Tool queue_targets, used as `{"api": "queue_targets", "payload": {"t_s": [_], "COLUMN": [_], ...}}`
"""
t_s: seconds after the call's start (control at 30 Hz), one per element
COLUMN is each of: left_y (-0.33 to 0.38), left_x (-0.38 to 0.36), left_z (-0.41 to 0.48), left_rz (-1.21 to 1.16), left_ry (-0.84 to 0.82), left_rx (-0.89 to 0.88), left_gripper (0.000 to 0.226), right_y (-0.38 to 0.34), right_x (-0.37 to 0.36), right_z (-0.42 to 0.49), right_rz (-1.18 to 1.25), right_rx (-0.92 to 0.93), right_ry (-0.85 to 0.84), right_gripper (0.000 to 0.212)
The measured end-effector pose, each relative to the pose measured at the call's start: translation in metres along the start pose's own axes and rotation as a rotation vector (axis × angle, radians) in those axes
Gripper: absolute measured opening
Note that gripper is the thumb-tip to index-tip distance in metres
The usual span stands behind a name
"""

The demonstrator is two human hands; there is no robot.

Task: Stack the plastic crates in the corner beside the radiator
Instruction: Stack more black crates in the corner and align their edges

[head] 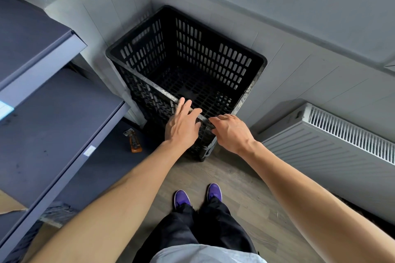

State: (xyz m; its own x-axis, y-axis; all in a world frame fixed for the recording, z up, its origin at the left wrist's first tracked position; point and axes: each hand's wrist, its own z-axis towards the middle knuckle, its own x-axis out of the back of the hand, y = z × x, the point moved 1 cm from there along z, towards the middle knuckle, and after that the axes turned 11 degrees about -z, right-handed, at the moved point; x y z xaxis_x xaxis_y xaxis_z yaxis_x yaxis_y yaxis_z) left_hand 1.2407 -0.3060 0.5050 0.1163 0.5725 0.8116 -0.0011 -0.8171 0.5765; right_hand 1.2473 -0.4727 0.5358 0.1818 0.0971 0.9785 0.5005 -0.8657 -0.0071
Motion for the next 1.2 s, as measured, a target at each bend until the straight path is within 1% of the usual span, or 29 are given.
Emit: {"api": "queue_targets", "payload": {"t_s": [0.2, 0.33, 0.47, 0.53, 0.67, 0.77, 0.83, 0.93, 1.03, 1.13, 1.2], "left_y": [0.002, 0.003, 0.009, 0.015, 0.024, 0.035, 0.041, 0.045, 0.046, 0.05, 0.046], "left_x": [-0.007, -0.01, -0.012, -0.014, -0.018, -0.03, -0.038, -0.045, -0.051, -0.06, -0.073], "left_z": [-0.017, -0.028, -0.032, -0.03, -0.022, -0.024, -0.028, -0.034, -0.04, -0.048, -0.057], "left_rz": [-0.134, -0.209, -0.302, -0.269, -0.201, -0.228, -0.27, -0.309, -0.389, -0.432, -0.476], "left_ry": [0.089, 0.159, 0.124, 0.089, 0.031, -0.031, -0.031, 0.002, 0.051, 0.195, 0.284], "left_rx": [0.026, 0.059, 0.156, 0.192, 0.2, 0.203, 0.211, 0.22, 0.244, 0.222, 0.279], "left_gripper": [0.051, 0.049, 0.046, 0.043, 0.043, 0.036, 0.034, 0.038, 0.044, 0.059, 0.065], "right_y": [-0.004, -0.003, 0.007, 0.014, 0.021, 0.026, 0.028, 0.033, 0.04, 0.042, 0.039], "right_x": [-0.009, -0.01, -0.009, -0.008, -0.005, -0.015, -0.026, -0.039, -0.05, -0.059, -0.067], "right_z": [-0.005, -0.013, -0.02, -0.023, -0.026, -0.038, -0.046, -0.052, -0.052, -0.053, -0.055], "right_rz": [0.033, 0.112, 0.17, 0.175, 0.144, 0.132, 0.153, 0.221, 0.323, 0.454, 0.546], "right_rx": [-0.032, -0.067, -0.117, -0.13, -0.147, -0.146, -0.138, -0.117, -0.102, -0.143, -0.164], "right_ry": [0.068, 0.171, 0.22, 0.201, 0.149, 0.125, 0.115, 0.106, 0.174, 0.226, 0.248], "right_gripper": [0.045, 0.043, 0.038, 0.039, 0.039, 0.043, 0.049, 0.056, 0.054, 0.053, 0.056]}}
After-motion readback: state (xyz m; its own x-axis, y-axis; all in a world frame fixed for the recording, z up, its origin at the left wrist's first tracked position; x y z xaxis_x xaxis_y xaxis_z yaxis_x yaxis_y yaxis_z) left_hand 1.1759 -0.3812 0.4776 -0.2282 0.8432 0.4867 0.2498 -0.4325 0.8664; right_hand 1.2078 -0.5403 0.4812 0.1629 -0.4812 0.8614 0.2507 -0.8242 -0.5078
